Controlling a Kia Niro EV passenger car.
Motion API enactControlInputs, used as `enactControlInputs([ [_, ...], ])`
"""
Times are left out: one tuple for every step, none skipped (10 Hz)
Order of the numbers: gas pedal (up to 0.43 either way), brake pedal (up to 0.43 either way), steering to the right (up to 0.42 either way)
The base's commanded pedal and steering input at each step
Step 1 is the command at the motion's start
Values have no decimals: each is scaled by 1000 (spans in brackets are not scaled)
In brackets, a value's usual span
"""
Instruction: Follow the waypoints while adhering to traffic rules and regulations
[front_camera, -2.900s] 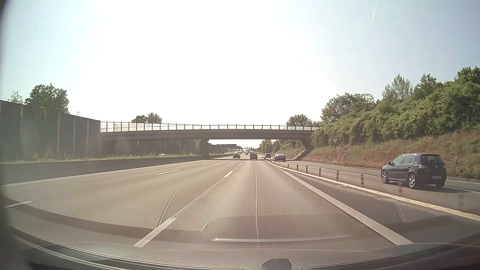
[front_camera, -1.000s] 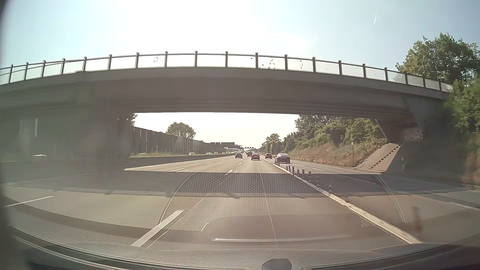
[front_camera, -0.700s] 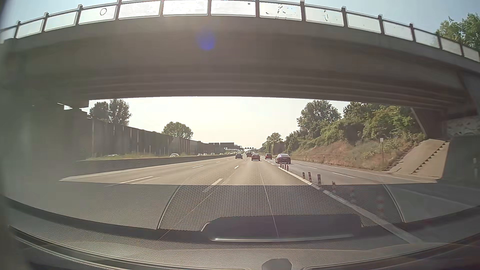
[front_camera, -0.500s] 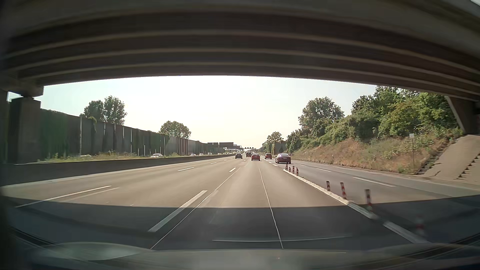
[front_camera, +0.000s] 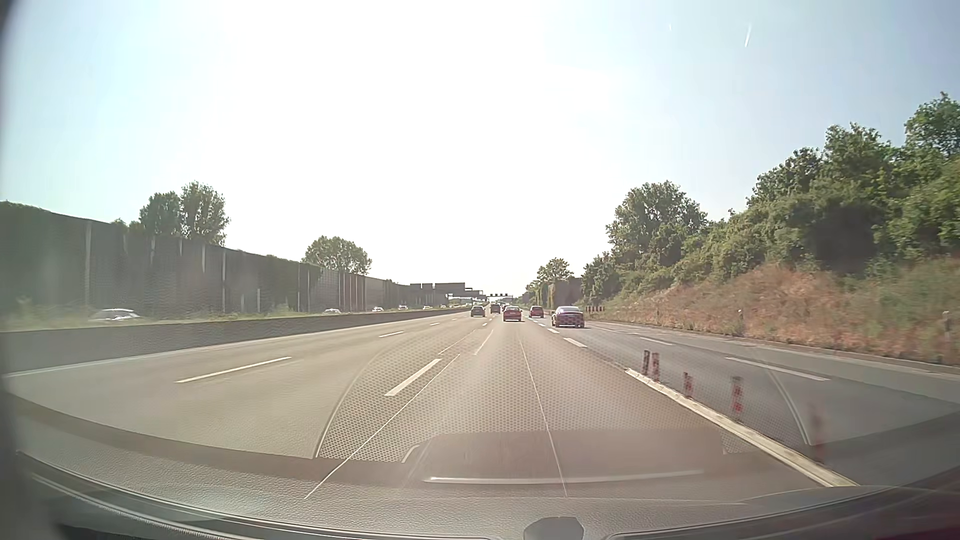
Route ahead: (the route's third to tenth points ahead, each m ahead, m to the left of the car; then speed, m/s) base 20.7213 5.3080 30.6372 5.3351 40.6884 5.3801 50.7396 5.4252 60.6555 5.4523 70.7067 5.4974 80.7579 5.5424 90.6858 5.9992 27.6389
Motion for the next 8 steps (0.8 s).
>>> enactControlInputs([
  [20,24,0],
  [59,24,0],
  [130,24,0],
  [189,30,0],
  [220,24,0],
  [228,24,0],
  [228,30,0],
  [228,24,0],
])
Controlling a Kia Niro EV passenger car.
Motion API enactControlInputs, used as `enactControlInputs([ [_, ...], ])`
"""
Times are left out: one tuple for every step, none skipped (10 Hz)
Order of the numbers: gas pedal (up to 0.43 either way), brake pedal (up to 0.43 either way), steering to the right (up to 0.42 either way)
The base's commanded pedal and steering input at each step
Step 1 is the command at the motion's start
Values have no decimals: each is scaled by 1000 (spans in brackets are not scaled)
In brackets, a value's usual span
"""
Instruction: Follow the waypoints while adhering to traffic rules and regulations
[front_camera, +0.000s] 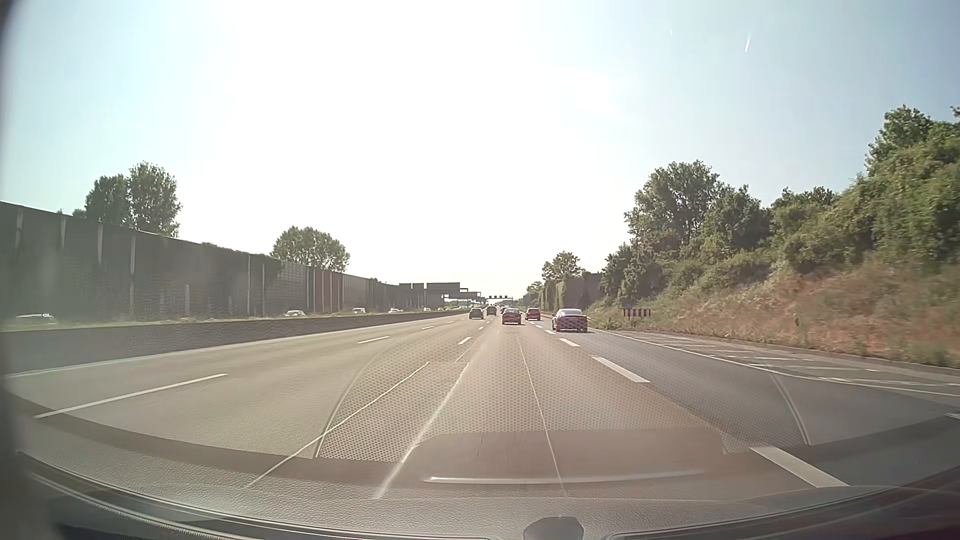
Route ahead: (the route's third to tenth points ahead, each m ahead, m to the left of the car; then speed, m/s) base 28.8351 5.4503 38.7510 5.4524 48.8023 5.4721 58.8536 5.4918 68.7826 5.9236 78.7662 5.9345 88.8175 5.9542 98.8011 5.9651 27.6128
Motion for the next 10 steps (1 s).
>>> enactControlInputs([
  [228,30,0],
  [228,24,-1],
  [228,24,-1],
  [228,24,-2],
  [228,24,-2],
  [228,24,-2],
  [228,24,-2],
  [228,24,-2],
  [228,24,-4],
  [228,24,-5],
])
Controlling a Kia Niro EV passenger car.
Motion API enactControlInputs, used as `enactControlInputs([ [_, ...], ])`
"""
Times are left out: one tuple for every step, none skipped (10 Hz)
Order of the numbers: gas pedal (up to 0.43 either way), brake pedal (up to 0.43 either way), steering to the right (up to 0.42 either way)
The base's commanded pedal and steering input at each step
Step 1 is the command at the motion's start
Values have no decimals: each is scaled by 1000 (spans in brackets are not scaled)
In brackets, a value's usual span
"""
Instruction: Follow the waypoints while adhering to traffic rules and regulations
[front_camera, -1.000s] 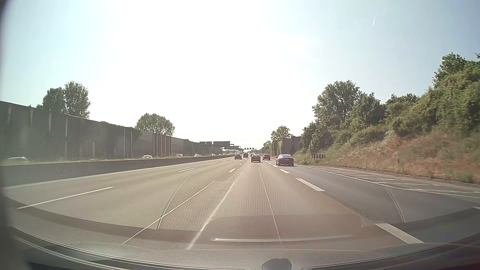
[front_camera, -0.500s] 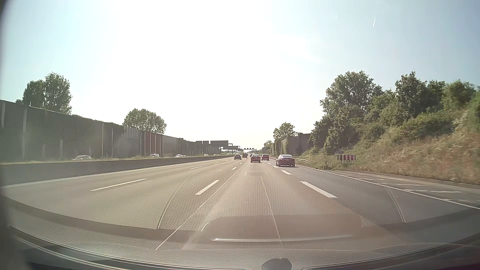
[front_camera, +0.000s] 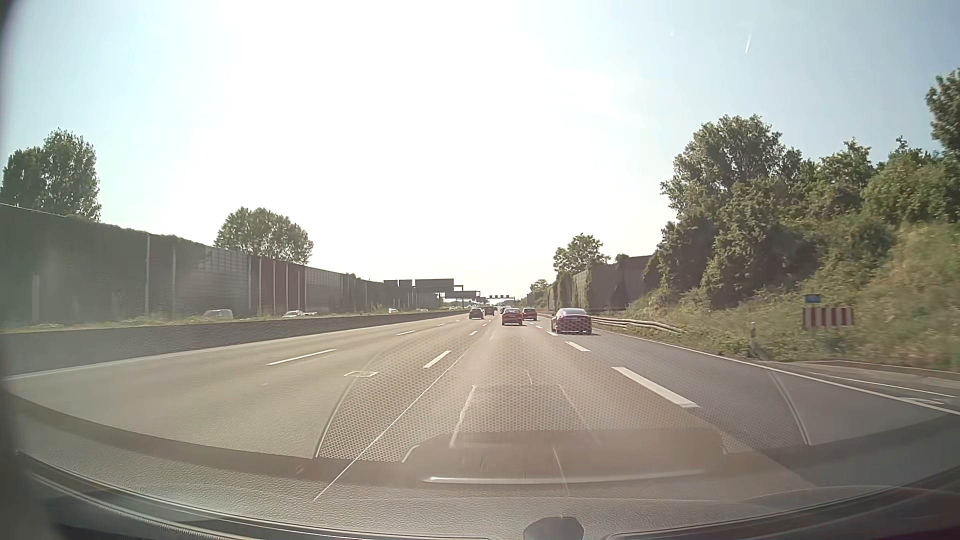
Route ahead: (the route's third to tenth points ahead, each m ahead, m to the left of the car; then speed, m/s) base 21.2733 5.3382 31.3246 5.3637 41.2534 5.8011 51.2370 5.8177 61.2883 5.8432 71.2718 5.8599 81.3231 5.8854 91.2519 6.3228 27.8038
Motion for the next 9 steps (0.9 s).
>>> enactControlInputs([
  [228,24,-5],
  [228,24,-6],
  [228,24,-6],
  [228,24,-7],
  [228,24,-7],
  [228,24,-7],
  [228,24,-8],
  [228,24,-8],
  [228,24,-8],
])
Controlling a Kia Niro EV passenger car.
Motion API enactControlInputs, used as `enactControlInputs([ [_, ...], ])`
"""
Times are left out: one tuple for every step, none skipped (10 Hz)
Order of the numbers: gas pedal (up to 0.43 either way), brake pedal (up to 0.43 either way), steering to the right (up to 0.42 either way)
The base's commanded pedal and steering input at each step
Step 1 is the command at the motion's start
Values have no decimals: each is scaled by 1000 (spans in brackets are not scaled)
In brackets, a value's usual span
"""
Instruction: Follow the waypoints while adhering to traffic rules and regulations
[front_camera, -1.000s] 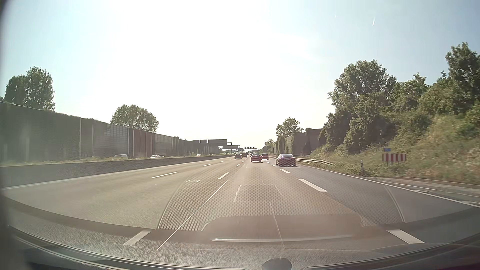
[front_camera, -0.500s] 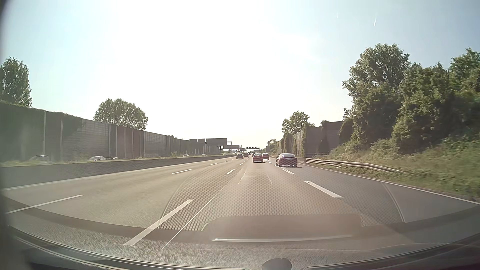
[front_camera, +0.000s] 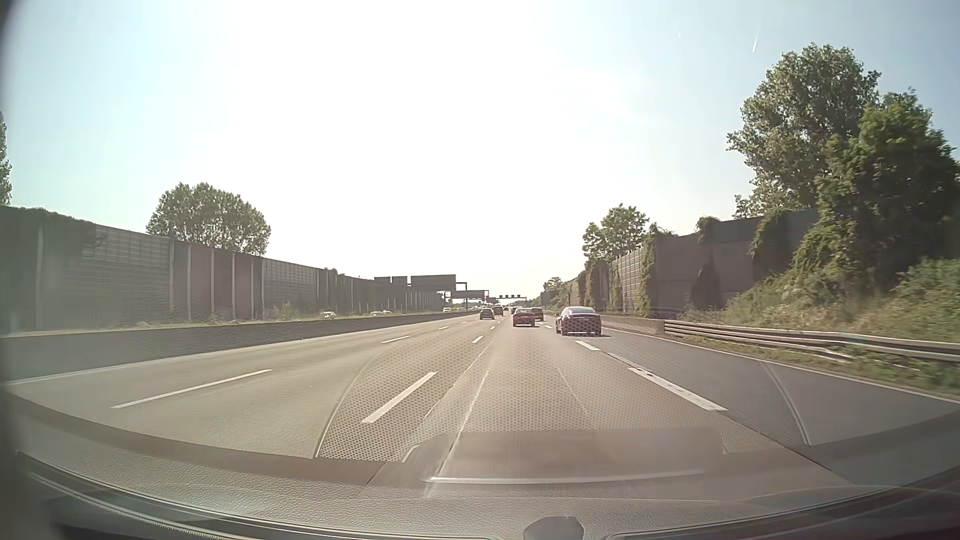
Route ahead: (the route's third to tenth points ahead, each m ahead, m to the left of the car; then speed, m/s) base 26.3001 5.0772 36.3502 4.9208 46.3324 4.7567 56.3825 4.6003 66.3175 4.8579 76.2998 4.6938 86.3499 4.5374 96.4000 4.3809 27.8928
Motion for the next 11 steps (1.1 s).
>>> enactControlInputs([
  [228,24,-8],
  [228,24,-8],
  [228,24,-8],
  [228,24,-8],
  [228,24,-7],
  [228,24,-7],
  [228,24,-7],
  [228,24,-6],
  [228,24,-6],
  [228,24,-6],
  [228,24,-5],
])
